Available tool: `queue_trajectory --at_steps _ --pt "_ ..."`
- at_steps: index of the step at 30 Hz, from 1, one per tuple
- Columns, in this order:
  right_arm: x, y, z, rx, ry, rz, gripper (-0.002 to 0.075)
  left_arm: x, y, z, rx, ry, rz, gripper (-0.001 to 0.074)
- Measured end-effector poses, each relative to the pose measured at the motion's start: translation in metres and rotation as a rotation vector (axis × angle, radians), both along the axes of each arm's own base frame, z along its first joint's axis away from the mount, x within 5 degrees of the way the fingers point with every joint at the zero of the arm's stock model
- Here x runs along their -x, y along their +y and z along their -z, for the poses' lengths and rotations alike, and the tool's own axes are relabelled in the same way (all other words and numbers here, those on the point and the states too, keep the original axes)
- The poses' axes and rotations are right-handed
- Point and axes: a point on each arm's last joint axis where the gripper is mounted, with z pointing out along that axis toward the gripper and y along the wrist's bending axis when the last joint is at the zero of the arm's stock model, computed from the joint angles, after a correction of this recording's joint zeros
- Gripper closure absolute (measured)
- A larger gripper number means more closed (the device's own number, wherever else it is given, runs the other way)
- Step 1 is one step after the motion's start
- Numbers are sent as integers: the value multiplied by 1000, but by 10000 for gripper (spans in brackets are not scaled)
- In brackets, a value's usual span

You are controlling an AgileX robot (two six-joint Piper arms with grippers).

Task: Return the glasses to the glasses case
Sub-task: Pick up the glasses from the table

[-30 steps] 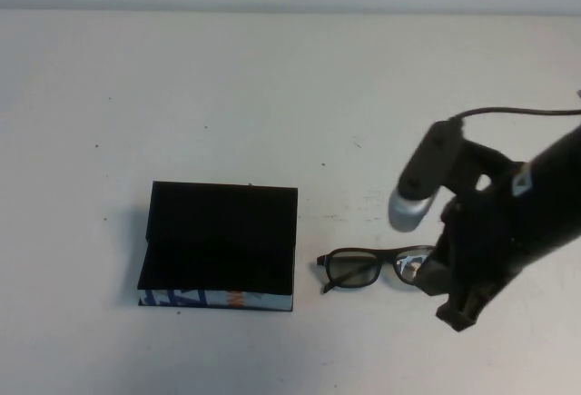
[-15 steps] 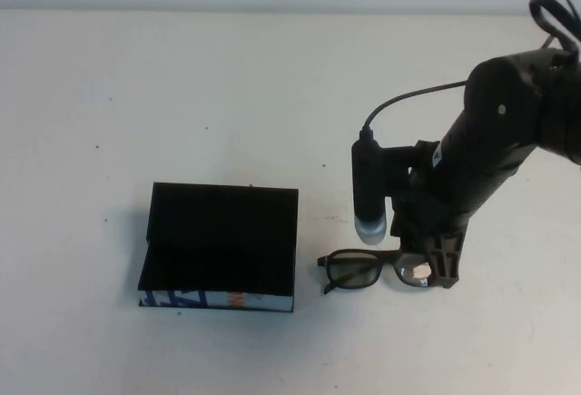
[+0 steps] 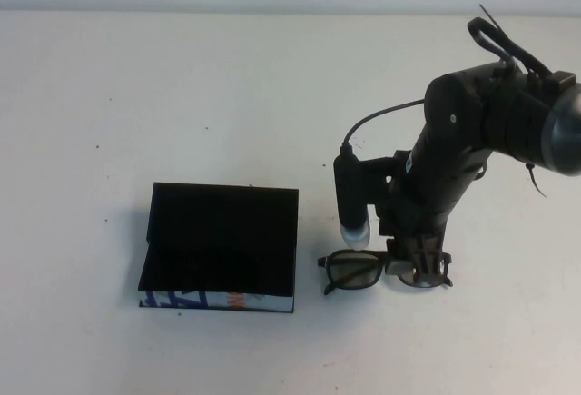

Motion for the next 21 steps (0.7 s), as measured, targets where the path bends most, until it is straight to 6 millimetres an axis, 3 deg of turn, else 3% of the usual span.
queue_trajectory --at_steps 21 --pt "-23 10 29 15 23 7 335 0 0 0 0 0 0 735"
